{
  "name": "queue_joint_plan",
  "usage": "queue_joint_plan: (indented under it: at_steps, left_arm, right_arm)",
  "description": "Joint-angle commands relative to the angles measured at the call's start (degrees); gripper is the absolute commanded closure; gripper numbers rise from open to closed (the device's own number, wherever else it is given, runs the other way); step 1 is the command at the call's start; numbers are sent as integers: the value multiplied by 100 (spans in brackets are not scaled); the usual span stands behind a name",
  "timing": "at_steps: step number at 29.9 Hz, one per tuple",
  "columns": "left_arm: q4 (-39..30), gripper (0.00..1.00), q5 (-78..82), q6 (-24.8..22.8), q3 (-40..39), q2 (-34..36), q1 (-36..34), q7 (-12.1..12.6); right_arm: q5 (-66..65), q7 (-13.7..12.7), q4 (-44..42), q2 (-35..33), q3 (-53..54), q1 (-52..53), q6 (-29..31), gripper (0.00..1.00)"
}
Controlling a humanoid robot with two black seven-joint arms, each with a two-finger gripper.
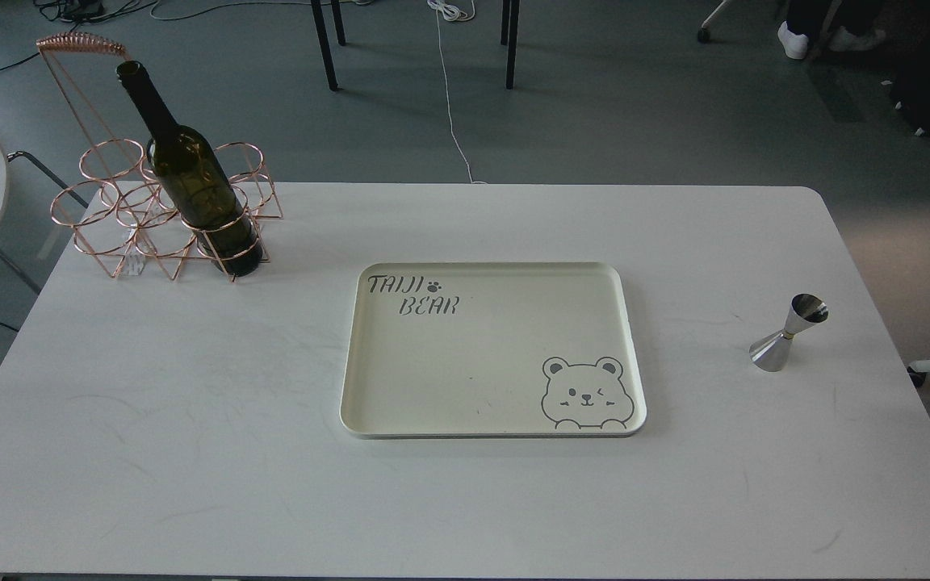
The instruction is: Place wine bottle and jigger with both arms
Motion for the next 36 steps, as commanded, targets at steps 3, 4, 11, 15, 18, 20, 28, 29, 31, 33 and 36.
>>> queue_joint_plan:
  at_steps: [3, 4, 11, 15, 18, 20, 28, 29, 31, 33, 36]
  left_arm:
    - [24, 2, -2408, -546, 0, 45, 552, -38]
    - [67, 2, -2803, -686, 0, 19, 640, -47]
    - [910, 2, -4765, -1697, -26, -675, 1229, -179]
    - [964, 2, -5679, -2037, -35, -772, 1633, -135]
    - [964, 1, -6015, -2037, -44, -1052, 1784, -135]
    - [982, 1, -6042, -2037, -114, -1228, 1863, -135]
    - [956, 1, -5989, -2037, -571, -1748, 2171, -188]
    - [938, 1, -5980, -2037, -571, -1748, 2171, -197]
    - [912, 1, -5963, -2037, -571, -1713, 2179, -188]
    - [903, 1, -5963, -2037, -571, -1669, 2179, -188]
    - [780, 1, -5963, -2037, -606, -1520, 2179, -179]
  right_arm:
    - [787, 0, -134, 169, 39, -74, 64, 0]
    - [1121, 0, -134, 186, 39, -135, 73, 0]
    - [2406, 0, -143, 450, 57, -206, 424, 0]
    - [3153, -5, -151, 503, 74, -329, 731, 0]
    - [3514, -303, -458, 634, 74, -364, 1372, 0]
    - [3611, -374, -791, 862, 83, -356, 1610, 0]
    - [3620, -822, -1697, 1189, 364, -382, 1985, 0]
    - [3620, -822, -1759, 1189, 338, -373, 1985, 0]
    - [3612, -831, -1830, 1189, 312, -373, 1985, 0]
    - [3612, -840, -1821, 1180, 294, -356, 1985, 0]
    - [3612, -849, -1804, 1127, 320, -320, 1985, 0]
